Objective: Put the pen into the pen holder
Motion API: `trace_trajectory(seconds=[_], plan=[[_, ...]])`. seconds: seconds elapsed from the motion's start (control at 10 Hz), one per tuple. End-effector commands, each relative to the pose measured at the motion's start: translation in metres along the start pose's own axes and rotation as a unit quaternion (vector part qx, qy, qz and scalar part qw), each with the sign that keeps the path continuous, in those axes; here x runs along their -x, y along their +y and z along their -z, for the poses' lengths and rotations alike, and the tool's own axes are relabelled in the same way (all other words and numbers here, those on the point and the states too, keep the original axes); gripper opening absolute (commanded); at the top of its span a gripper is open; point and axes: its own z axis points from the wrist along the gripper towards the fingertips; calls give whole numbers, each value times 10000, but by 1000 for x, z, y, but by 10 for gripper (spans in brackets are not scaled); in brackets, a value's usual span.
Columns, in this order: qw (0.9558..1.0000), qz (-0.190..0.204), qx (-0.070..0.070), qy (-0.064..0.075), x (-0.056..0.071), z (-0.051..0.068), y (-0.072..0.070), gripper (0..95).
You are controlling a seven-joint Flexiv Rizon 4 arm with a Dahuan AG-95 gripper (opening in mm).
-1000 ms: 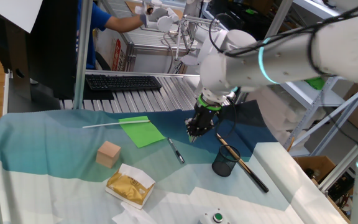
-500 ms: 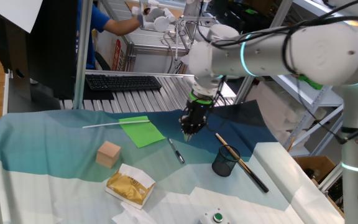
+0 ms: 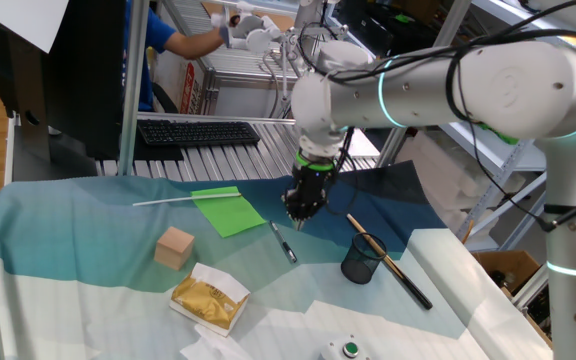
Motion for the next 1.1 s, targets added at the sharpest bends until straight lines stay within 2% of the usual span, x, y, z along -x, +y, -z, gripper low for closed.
trace_trajectory(seconds=[0.1,0.4,0.8,1.1], plan=[[9990,-384,226,22,1,-3,1,380],[9991,-365,227,27,-1,-6,3,380],[9994,-282,207,18,-11,-22,12,380],[9996,-214,173,16,-13,-28,10,380]])
